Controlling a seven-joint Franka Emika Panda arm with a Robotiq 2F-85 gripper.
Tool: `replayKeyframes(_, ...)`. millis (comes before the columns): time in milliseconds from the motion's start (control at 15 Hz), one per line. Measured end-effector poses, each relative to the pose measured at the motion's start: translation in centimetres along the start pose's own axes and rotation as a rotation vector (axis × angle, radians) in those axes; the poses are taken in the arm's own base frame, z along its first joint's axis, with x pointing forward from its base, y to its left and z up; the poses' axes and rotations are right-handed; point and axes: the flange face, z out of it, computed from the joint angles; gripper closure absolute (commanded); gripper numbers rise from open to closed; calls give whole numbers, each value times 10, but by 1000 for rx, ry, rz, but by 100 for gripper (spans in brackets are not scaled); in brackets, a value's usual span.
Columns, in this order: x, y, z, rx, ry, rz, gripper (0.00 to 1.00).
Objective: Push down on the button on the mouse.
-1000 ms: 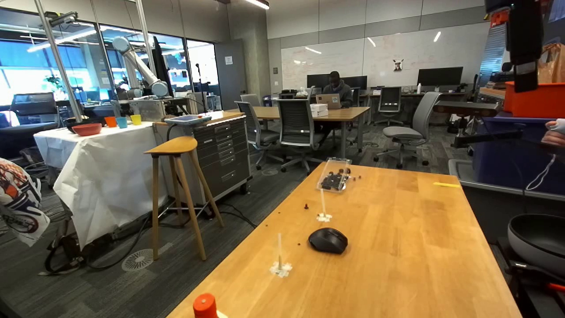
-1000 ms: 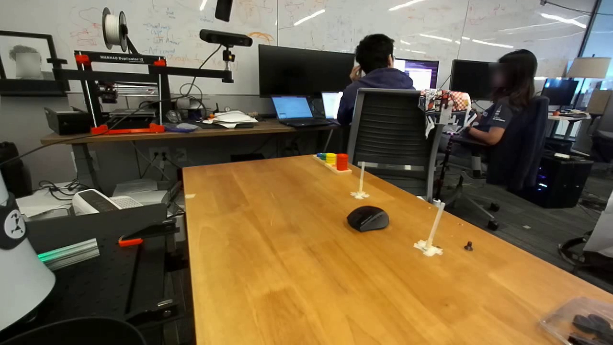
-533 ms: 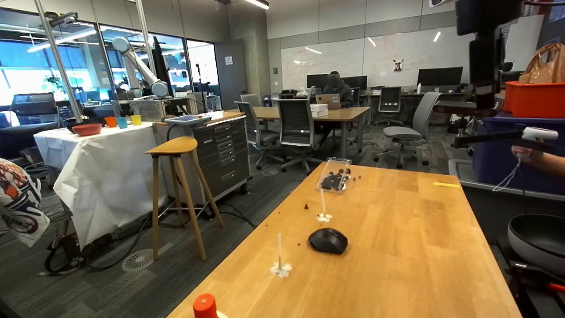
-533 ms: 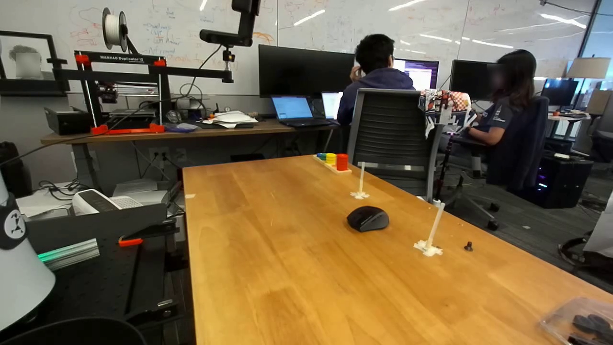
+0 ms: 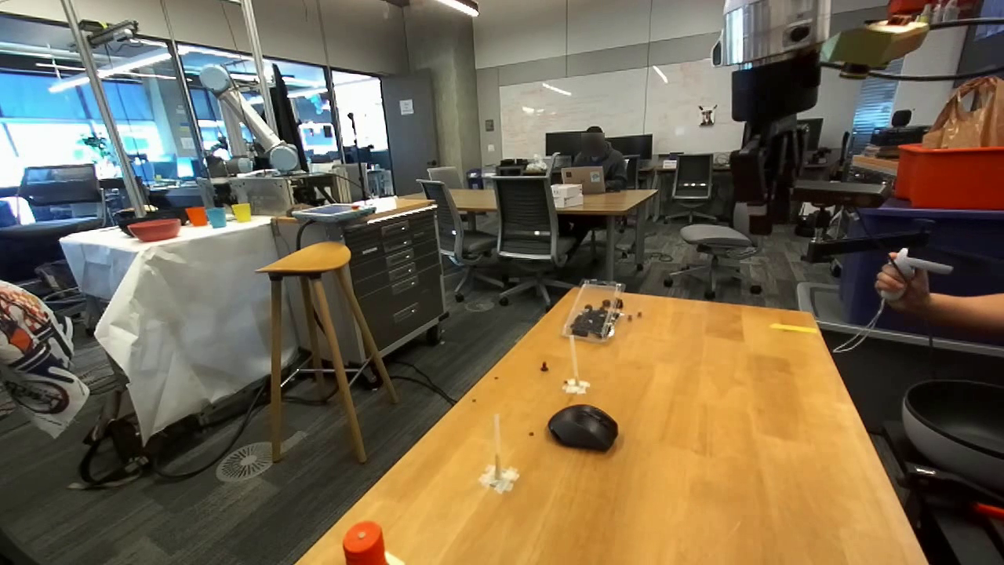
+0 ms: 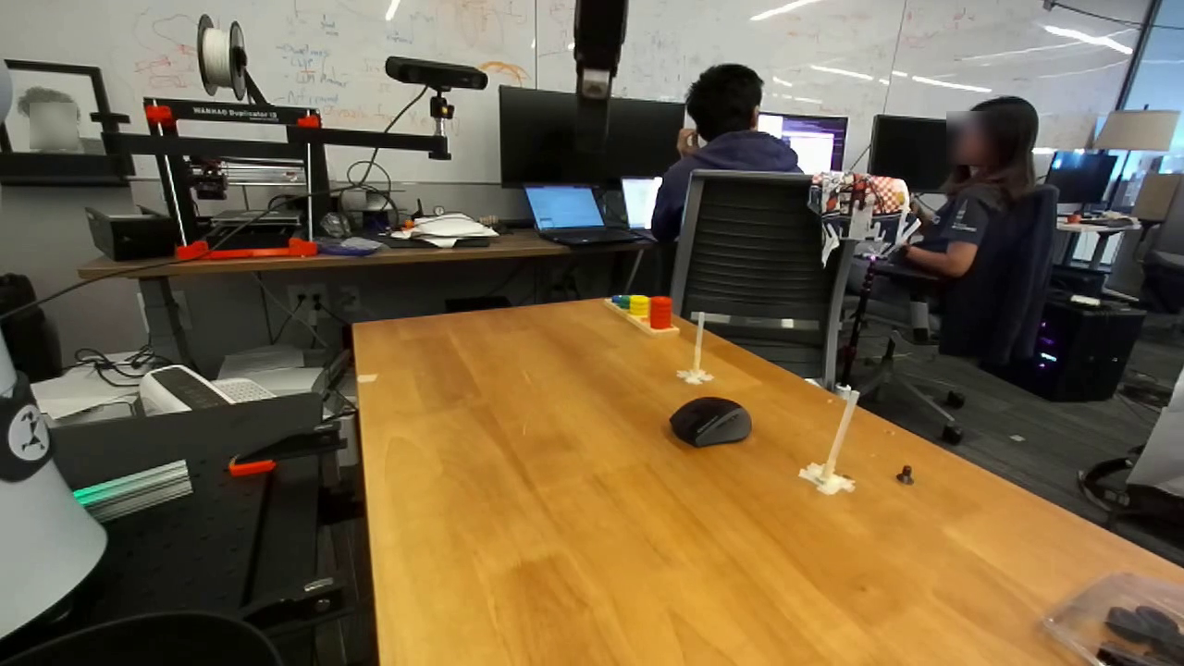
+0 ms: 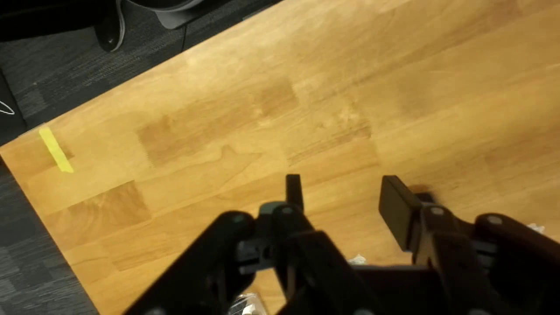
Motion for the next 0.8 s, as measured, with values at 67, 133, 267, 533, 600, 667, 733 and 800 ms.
replayKeyframes(67, 7, -1, 7, 8, 10, 20, 89)
replayKeyframes(133, 14, -4, 14, 14, 19, 38, 95)
replayKeyframes(267, 26, -11, 28, 25, 32, 71, 100)
replayKeyframes(533, 47, -25, 59, 43, 44, 136, 99)
replayKeyframes(600, 52, -29, 69, 45, 44, 150, 99)
replayKeyframes(667, 56, -33, 79, 46, 43, 165, 100)
replayKeyframes(733, 61, -36, 89, 45, 44, 179, 99)
replayKeyframes(800, 67, -39, 98, 42, 47, 192, 99)
